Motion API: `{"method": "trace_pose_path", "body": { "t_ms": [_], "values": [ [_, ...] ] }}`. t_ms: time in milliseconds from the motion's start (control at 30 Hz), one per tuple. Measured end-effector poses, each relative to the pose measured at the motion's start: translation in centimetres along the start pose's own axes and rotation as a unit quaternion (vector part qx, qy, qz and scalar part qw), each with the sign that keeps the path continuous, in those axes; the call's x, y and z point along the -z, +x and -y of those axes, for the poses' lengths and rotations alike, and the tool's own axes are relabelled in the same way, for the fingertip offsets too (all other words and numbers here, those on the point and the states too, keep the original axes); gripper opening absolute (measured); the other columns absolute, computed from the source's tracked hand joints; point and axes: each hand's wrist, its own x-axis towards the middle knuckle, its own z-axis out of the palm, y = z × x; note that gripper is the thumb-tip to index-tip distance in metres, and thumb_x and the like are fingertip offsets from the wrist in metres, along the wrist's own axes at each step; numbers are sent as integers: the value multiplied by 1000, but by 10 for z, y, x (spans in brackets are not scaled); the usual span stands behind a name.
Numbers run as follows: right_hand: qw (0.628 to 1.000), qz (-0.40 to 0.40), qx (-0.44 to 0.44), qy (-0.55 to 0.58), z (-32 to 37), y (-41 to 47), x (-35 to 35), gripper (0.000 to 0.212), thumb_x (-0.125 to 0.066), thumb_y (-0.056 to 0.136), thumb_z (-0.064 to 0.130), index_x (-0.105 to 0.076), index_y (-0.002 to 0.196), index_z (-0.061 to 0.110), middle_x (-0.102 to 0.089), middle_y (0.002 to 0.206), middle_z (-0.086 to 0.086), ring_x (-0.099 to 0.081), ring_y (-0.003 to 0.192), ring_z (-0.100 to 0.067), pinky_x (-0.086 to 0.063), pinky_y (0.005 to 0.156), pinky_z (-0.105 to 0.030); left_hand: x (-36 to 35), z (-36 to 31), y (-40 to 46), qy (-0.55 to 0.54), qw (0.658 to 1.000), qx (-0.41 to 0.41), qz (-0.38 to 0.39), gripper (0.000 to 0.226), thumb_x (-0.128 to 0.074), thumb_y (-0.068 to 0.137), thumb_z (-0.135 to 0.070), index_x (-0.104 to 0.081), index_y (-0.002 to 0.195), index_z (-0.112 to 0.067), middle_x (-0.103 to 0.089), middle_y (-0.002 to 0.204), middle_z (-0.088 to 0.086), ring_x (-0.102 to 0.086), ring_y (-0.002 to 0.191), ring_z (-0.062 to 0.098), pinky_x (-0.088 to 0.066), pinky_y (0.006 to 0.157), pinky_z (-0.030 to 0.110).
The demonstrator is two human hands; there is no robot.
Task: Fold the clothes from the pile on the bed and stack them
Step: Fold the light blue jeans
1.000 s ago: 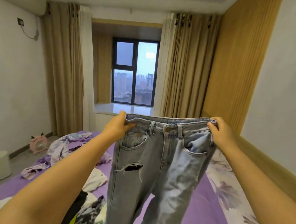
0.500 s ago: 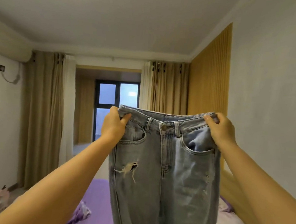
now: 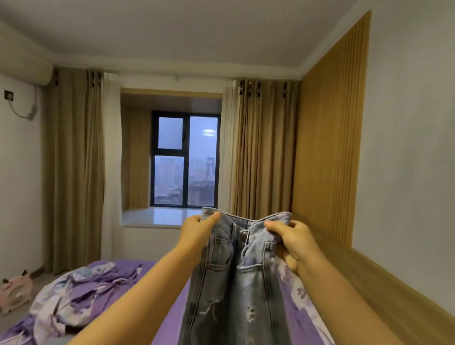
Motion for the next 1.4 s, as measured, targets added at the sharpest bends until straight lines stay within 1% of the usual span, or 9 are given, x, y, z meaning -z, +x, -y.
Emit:
{"method": "trace_pose_path", "body": {
  "t_ms": [100, 233, 433, 600, 833, 967, 1100, 1300, 1400],
  "values": [
    [968, 16, 144, -204, -18, -23, -25, 28, -68, 85, 15, -53, 108, 10, -65, 97, -6, -63, 83, -19, -54, 72, -36, -10, 8, -17, 7, 998, -42, 55, 21, -67, 89, -23, -66, 77, -5, -64, 56, 2, -61, 52, 12, -48, 45, 22],
    [788, -27, 354, -503, -31, -37, -38, 16, -54, 93, 28, -46, 101, 17, -62, 94, -1, -61, 86, -26, -42, 60, -31, -14, 12, -30, 6, 991, -99, 88, 21, -60, 93, -27, -72, 85, -10, -71, 78, 13, -69, 75, 22, -59, 67, 33],
    [918, 112, 271, -269, -33, -34, -42, 24, -57, 89, 11, -57, 110, 22, -63, 90, 17, -61, 83, 0, -43, 65, -3, -2, 7, -27, 7, 992, -41, 120, 33, -44, 99, -43, -69, 97, -22, -73, 92, 3, -69, 85, 13, -55, 64, 20],
    [922, 326, 187, -96, -42, -36, -36, 63, -34, 90, -11, -50, 131, 34, -62, 124, 15, -58, 115, -1, -53, 84, -21, 12, 15, -21, -43, 984, -79, 155, 41, -70, 82, -33, -59, 115, -13, -68, 109, 13, -67, 102, 24, -55, 89, 41],
    [893, -32, 382, -237, -59, -9, -2, 72, -73, 82, 10, -36, 142, 20, -38, 142, 3, -34, 133, -11, -29, 109, -23, 22, 10, -5, -86, 980, -110, 144, 21, -54, 96, -17, -61, 115, -16, -68, 111, 10, -66, 100, 24, -54, 87, 37],
    [975, 110, 191, -38, -59, 4, 7, 103, -75, 71, 32, -10, 151, 32, -40, 147, 1, -41, 130, -10, -45, 94, -20, 29, -12, 1, -110, 969, -132, 177, 20, -52, 96, -15, -61, 114, -15, -71, 101, 2, -69, 91, 16, -56, 75, 26],
    [951, 247, 183, 24, -60, 11, 2, 52, -73, 79, 25, -55, 127, 32, -68, 118, -2, -65, 109, -20, -56, 83, -29, 40, -24, 5, -117, 967, -134, 181, 27, -51, 94, -18, -59, 120, -12, -72, 98, 2, -69, 88, 16, -56, 71, 26],
    [965, 179, 192, -15, -61, 12, -26, 19, -78, 73, 27, -73, 89, 17, -74, 86, -2, -70, 80, -15, -54, 64, -20, 73, -5, 5, 86, 992, -76, 43, 47, -59, 94, -25, -43, 136, -14, -56, 131, 12, -58, 113, 25, -51, 94, 39],
    [959, 193, 200, -53, -62, 13, -42, 15, -77, 77, 22, -71, 89, 14, -73, 85, -4, -68, 77, -14, -56, 66, -26, 82, -3, -4, 276, 929, -247, -27, 85, -71, 81, -41, -23, 149, -26, -29, 152, -2, -31, 137, 16, -29, 113, 37]
  ]
}}
